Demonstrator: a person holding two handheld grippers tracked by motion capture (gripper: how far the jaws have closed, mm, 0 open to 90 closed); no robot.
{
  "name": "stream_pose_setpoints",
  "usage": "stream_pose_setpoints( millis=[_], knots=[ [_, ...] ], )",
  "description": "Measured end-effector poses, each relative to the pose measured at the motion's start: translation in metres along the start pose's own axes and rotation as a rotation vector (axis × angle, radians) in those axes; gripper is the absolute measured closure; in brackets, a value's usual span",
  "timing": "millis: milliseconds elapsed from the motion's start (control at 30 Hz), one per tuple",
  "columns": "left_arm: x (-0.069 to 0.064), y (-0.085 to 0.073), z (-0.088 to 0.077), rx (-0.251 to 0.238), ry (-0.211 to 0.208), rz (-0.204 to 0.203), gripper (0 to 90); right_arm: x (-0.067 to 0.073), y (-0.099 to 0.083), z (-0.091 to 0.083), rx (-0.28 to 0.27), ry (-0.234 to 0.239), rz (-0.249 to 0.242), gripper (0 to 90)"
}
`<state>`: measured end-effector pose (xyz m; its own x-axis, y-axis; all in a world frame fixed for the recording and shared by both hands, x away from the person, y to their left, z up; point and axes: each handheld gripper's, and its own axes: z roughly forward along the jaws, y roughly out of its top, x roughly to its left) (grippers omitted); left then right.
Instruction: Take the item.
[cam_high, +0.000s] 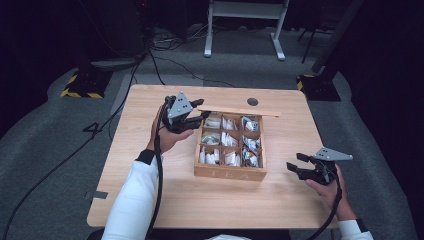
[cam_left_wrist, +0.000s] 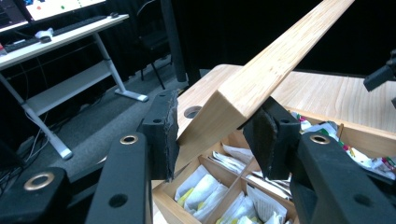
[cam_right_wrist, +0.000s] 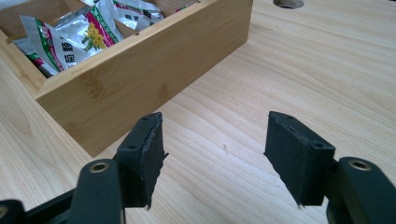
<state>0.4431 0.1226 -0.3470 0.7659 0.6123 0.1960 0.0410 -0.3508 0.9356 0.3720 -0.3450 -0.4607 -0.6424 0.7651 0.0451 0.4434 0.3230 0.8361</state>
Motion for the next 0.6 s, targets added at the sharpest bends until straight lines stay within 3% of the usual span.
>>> stream_pose_setpoints(
  millis=[267, 600],
  knots=[
    [0.006, 0.007, 0.004, 0.0, 0.017, -0.013, 55.7, 0.001, 0.0, 0.0, 0.002, 0.001, -0.002, 37.5],
    [0.022, 0.016, 0.014, -0.022, 0.013, -0.066, 55.8, 0.002, -0.001, 0.002, 0.009, 0.002, -0.004, 37.3]
  ],
)
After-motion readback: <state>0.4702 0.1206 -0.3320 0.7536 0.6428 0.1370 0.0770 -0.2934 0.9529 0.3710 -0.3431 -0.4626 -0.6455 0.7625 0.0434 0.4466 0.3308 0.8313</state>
